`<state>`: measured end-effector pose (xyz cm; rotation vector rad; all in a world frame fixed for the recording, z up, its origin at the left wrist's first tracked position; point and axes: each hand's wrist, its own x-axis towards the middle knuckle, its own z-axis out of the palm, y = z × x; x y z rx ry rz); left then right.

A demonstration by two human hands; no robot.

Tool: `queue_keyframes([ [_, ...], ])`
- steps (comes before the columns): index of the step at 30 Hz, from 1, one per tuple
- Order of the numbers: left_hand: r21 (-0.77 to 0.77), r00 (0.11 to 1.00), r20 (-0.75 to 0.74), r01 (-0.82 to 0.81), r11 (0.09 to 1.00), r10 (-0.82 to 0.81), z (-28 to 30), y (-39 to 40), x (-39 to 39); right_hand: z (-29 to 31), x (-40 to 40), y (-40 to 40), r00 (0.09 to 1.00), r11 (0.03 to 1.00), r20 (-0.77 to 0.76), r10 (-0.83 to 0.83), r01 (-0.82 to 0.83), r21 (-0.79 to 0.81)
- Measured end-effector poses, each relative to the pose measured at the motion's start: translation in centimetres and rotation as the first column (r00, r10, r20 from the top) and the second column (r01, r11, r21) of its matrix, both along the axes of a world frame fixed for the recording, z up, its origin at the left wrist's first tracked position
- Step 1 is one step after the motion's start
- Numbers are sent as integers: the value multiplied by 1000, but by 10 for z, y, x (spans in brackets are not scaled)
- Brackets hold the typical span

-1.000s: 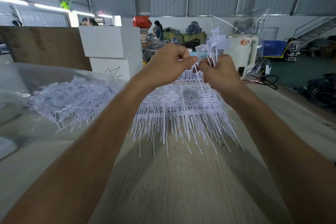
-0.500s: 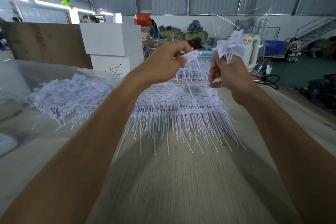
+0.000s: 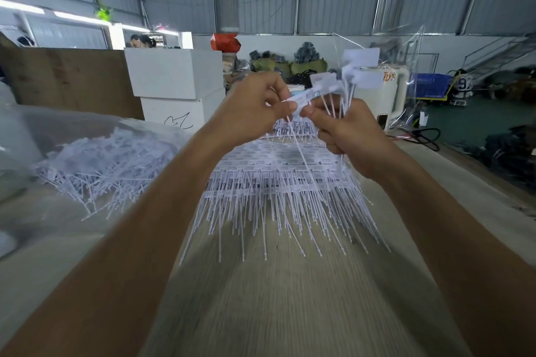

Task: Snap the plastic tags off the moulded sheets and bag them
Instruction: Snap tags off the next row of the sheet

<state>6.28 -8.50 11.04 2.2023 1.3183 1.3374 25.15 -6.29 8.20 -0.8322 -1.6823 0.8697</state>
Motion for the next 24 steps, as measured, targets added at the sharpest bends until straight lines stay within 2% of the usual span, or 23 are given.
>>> queue_keyframes([
  [5,35,990,-78,120,992,-117,-2,-4,3,0,4,-1,984,989,166,-71,48,138],
  [12,23,994,-68,86,996,-84,-2,-5,-1,-2,1,-1,969,973,230,-94,40,226],
  [16,14,995,-73,-63,998,64,-2,0,1,-2,2,7,985,972,119,-121,94,216],
  [20,135,915,-281,-260,956,289,-4,1,8,-1,-1,8,996,986,64,-66,56,154],
  [24,48,973,-151,-170,984,176,-5,3,10,-1,0,6,998,1000,-68,8,-7,16],
])
